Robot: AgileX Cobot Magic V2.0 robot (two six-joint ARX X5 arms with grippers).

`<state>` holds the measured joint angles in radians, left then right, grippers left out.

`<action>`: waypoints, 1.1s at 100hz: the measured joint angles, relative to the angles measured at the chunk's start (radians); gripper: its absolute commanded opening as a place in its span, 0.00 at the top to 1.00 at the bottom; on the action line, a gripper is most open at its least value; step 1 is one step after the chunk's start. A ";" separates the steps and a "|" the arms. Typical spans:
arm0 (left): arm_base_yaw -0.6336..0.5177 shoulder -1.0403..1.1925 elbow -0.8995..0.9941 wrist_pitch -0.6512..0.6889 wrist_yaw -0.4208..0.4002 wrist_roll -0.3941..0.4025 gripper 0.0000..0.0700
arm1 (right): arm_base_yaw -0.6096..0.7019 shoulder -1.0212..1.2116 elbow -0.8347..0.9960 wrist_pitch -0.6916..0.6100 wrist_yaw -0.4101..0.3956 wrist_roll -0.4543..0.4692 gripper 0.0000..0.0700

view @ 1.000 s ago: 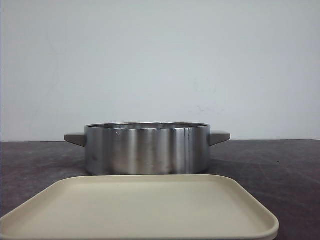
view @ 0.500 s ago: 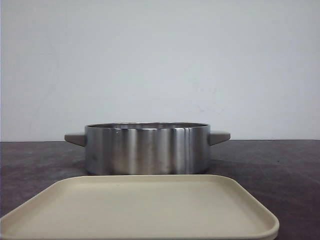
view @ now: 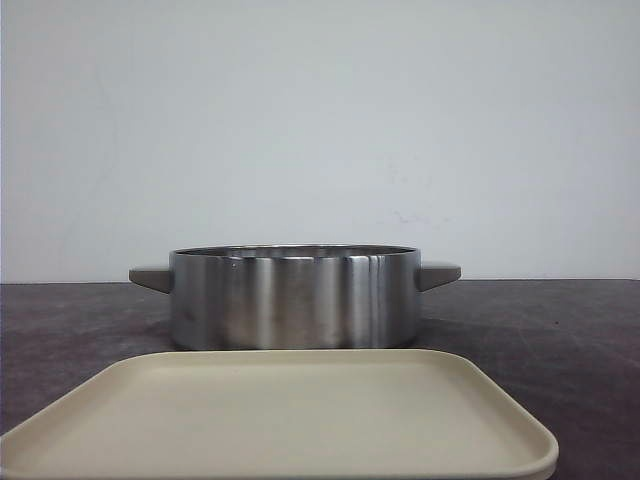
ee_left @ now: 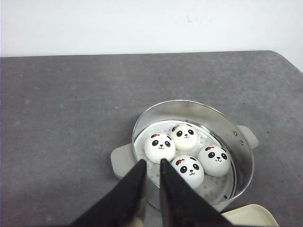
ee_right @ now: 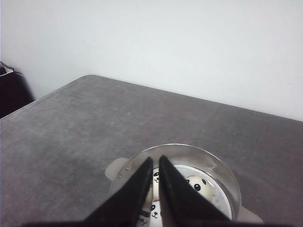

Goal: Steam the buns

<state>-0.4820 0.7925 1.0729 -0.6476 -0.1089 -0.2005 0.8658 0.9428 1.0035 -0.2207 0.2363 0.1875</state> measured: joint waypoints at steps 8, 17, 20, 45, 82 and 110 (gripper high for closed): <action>0.000 0.000 0.000 0.000 0.000 0.000 1.00 | -0.013 -0.007 0.000 -0.006 0.006 0.000 0.98; 0.000 0.000 0.000 0.000 0.000 0.000 1.00 | -0.071 -0.051 -0.016 -0.029 0.049 -0.010 0.98; 0.000 0.000 0.000 0.000 0.000 0.000 1.00 | -0.103 -0.077 -0.035 -0.023 0.051 -0.022 0.98; 0.000 -0.002 0.000 0.000 0.000 0.000 1.00 | -0.390 -0.367 -0.424 0.296 -0.150 -0.169 0.98; 0.000 -0.002 0.000 0.000 0.000 0.000 1.00 | -0.698 -0.786 -0.905 0.280 -0.214 -0.191 0.98; 0.000 -0.002 0.000 0.000 0.000 0.000 1.00 | -0.748 -0.932 -0.990 0.085 -0.211 -0.191 0.98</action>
<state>-0.4820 0.7910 1.0729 -0.6476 -0.1089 -0.2005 0.1177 0.0113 0.0139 -0.1352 0.0254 -0.0032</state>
